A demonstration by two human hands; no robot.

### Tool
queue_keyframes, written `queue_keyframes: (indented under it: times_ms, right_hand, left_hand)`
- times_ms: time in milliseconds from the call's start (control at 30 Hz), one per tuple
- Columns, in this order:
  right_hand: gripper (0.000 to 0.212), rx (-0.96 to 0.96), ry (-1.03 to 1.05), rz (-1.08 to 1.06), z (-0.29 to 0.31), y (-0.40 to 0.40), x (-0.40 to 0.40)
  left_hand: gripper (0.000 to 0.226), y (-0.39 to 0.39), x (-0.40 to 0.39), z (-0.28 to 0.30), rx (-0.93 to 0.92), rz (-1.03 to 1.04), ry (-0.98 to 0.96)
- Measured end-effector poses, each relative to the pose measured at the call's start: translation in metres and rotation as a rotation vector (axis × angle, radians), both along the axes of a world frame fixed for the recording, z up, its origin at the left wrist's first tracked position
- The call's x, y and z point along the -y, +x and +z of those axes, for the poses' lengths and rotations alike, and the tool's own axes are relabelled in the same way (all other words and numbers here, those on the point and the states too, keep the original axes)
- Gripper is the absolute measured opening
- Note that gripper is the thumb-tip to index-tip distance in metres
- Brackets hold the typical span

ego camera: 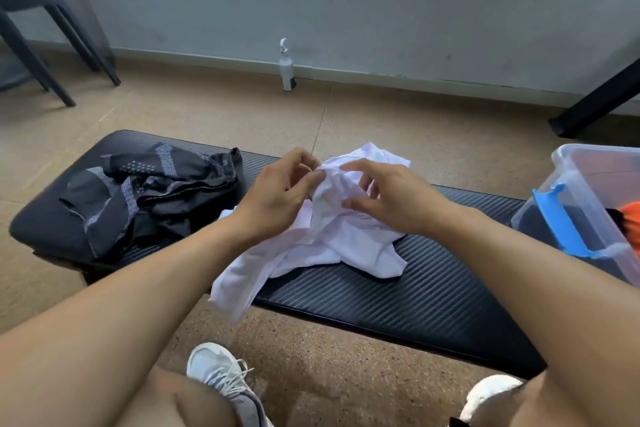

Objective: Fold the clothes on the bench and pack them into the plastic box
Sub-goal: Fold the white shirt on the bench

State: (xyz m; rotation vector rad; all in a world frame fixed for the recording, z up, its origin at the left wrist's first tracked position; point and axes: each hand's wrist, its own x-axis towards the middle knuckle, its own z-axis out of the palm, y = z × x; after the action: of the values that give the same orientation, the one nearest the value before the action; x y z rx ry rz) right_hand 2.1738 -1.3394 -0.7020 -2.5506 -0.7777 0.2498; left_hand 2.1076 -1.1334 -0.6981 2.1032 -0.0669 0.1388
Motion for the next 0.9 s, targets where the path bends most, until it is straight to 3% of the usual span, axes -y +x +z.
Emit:
queue_keyframes:
  times_ms: [33,100,167,200,267,333,367,433,533,600,700,767,833,900]
  right_hand:
    - [0.014,0.035,0.032,0.000,0.002,-0.001,-0.002]
    - [0.033,0.066,0.144,-0.009,0.007,-0.003,-0.003]
    - [0.036,0.078,0.261,-0.034,0.013,-0.007,-0.004]
    - [0.035,0.084,0.304,-0.049,0.017,-0.010,-0.004]
    - [0.037,0.087,0.372,-0.102,0.021,-0.014,-0.003]
    - [0.036,0.114,0.387,-0.129,0.026,-0.018,-0.002]
    - [0.033,0.113,0.388,-0.125,0.028,-0.019,-0.001]
    - [0.031,0.073,0.361,-0.088,0.034,-0.022,0.000]
    - [0.029,-0.149,0.176,-0.005,0.046,-0.027,0.005]
    - [0.027,-0.437,0.107,0.073,0.054,-0.037,0.008]
    - [0.020,-0.873,0.319,0.130,0.067,-0.048,0.011]
    - [0.021,-1.071,0.475,0.150,0.077,-0.051,0.016]
    - [0.021,-1.125,0.604,0.132,0.081,-0.048,0.021]
    - [0.017,-0.984,0.663,-0.027,0.075,-0.039,0.023]
  left_hand:
    - [0.015,-0.002,0.001,0.002,-0.026,0.001,-0.082]
    - [0.019,-0.003,0.002,0.005,-0.069,0.023,-0.223]
    - [0.026,-0.005,0.001,0.009,-0.124,0.013,-0.315]
    - [0.034,-0.006,0.000,0.010,-0.156,-0.013,-0.304]
    - [0.053,-0.008,-0.001,0.008,-0.182,-0.061,-0.097]
    - [0.041,-0.009,0.002,0.000,-0.132,-0.094,0.070]
    - [0.027,-0.008,0.004,-0.003,-0.097,-0.093,0.087]
    - [0.025,-0.006,0.006,-0.003,-0.060,-0.052,0.036]
    - [0.026,-0.004,0.005,0.007,-0.040,0.079,-0.130]
    - [0.033,-0.004,0.004,0.010,-0.028,0.101,-0.150]
    - [0.039,-0.009,0.008,0.013,-0.093,0.037,-0.153]
    - [0.035,-0.011,0.013,0.017,-0.168,-0.018,-0.276]
    - [0.039,-0.012,0.016,0.021,-0.207,-0.065,-0.357]
    - [0.044,-0.013,0.014,0.024,-0.233,-0.101,-0.312]
